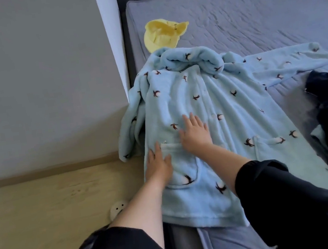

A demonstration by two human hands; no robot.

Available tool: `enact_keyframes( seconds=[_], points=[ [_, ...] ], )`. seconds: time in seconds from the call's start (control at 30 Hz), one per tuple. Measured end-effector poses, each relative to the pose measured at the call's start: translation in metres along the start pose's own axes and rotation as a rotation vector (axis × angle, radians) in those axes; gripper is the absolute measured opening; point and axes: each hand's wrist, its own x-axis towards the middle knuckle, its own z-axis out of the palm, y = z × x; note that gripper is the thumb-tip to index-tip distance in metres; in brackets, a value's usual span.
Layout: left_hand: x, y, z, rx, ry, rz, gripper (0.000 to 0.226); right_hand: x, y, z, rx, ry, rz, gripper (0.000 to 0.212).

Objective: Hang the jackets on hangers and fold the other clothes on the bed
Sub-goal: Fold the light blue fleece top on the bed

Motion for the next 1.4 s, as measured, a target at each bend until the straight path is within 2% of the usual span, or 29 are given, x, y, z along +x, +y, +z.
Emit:
enact_keyframes(
  seconds=[0.07, 0.17, 0.23, 0.33, 0.4, 0.47, 0.57, 0.73, 0.8, 0.93, 1.13, 1.2, 1.27, 1.4],
  points=[
    [0.011, -0.009, 0.001, -0.009, 0.035, 0.033, 0.058, 0.013, -0.005, 0.014, -0.01, -0.035, -0.04, 0.056],
    [0.028, -0.012, 0.0, -0.111, 0.298, 0.032, 0.04, 0.015, 0.005, 0.035, 0.061, -0.083, 0.0, 0.059],
    [0.045, -0.009, -0.01, -0.334, 0.385, -0.047, 0.028, 0.016, 0.013, 0.046, 0.072, -0.035, -0.003, 0.059],
    [0.075, -0.006, -0.03, -0.688, 0.427, -0.188, 0.036, 0.024, 0.017, 0.055, 0.042, -0.021, -0.016, 0.061],
    [0.092, -0.003, -0.038, -0.875, 0.452, -0.223, 0.044, 0.03, 0.018, 0.057, 0.002, -0.053, -0.015, 0.062],
    [0.105, -0.002, -0.041, -1.028, 0.435, -0.212, 0.052, 0.035, 0.019, 0.058, -0.028, -0.09, -0.01, 0.063],
    [0.117, -0.001, -0.049, -1.315, 0.31, -0.24, 0.054, 0.04, 0.019, 0.06, -0.04, -0.126, -0.002, 0.064],
    [0.125, -0.005, -0.076, -2.019, 0.021, -0.305, 0.027, 0.042, 0.02, 0.06, -0.029, -0.148, 0.002, 0.064],
    [0.124, -0.008, -0.081, -2.124, 0.029, -0.292, 0.027, 0.042, 0.02, 0.059, -0.018, -0.16, 0.004, 0.064],
    [0.122, -0.005, -0.091, -2.255, 0.117, -0.341, 0.044, 0.043, 0.021, 0.059, -0.022, -0.175, 0.002, 0.064],
    [0.113, 0.006, -0.109, -2.32, 0.337, -0.335, 0.033, 0.045, 0.02, 0.057, -0.001, -0.197, 0.012, 0.064],
    [0.105, 0.009, -0.123, -2.341, 0.383, -0.273, 0.026, 0.045, 0.019, 0.054, 0.013, -0.213, 0.02, 0.063],
    [0.098, 0.011, -0.138, -2.397, 0.403, -0.178, 0.007, 0.046, 0.018, 0.05, 0.025, -0.227, 0.03, 0.063],
    [0.075, 0.025, -0.167, -2.482, 0.331, 0.125, 0.02, 0.044, 0.015, 0.039, 0.119, -0.257, 0.041, 0.065]
  ],
)
